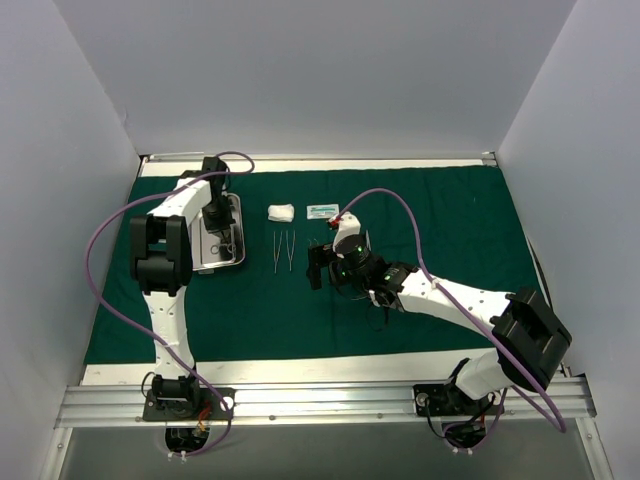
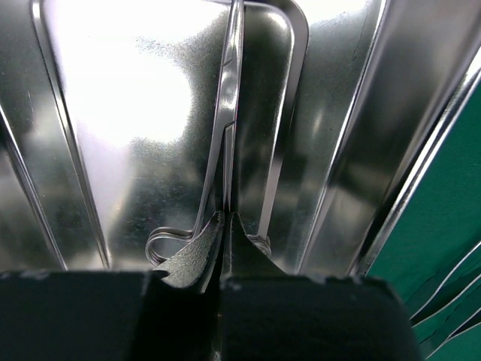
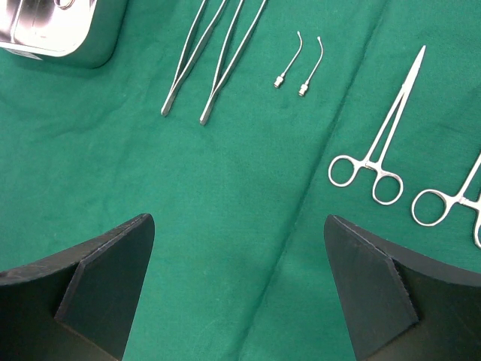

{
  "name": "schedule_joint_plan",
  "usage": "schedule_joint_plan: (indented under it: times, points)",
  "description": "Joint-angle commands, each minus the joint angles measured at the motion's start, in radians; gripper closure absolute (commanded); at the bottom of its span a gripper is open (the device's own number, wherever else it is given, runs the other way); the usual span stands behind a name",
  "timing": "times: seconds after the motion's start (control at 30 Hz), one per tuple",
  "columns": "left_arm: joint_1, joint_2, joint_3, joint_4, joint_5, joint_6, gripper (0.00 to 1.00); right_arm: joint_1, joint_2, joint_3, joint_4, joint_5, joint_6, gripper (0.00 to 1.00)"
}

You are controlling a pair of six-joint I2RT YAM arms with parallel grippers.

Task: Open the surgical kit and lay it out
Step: Pick up the medical item from the container.

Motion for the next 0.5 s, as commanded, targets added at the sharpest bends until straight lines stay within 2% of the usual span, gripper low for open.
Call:
schedule_joint_plan:
  times: [0.0,0.27,0.47]
  points:
    - [0.009,-0.009,0.023,0.007,0.010,0.017,0.98,0.006,-0.036,0.000,-0.001,0.027,0.005,0.09]
    - [0.022,-0.120,0.074,0.014,-0.020,0.027,0.98,0.006,-0.024,0.018,-0.002,0.021,0.001,0.09]
    - [0.034,-0.133,0.089,0.014,-0.014,0.024,0.98,0.006,-0.021,0.029,-0.007,0.018,-0.001,0.09]
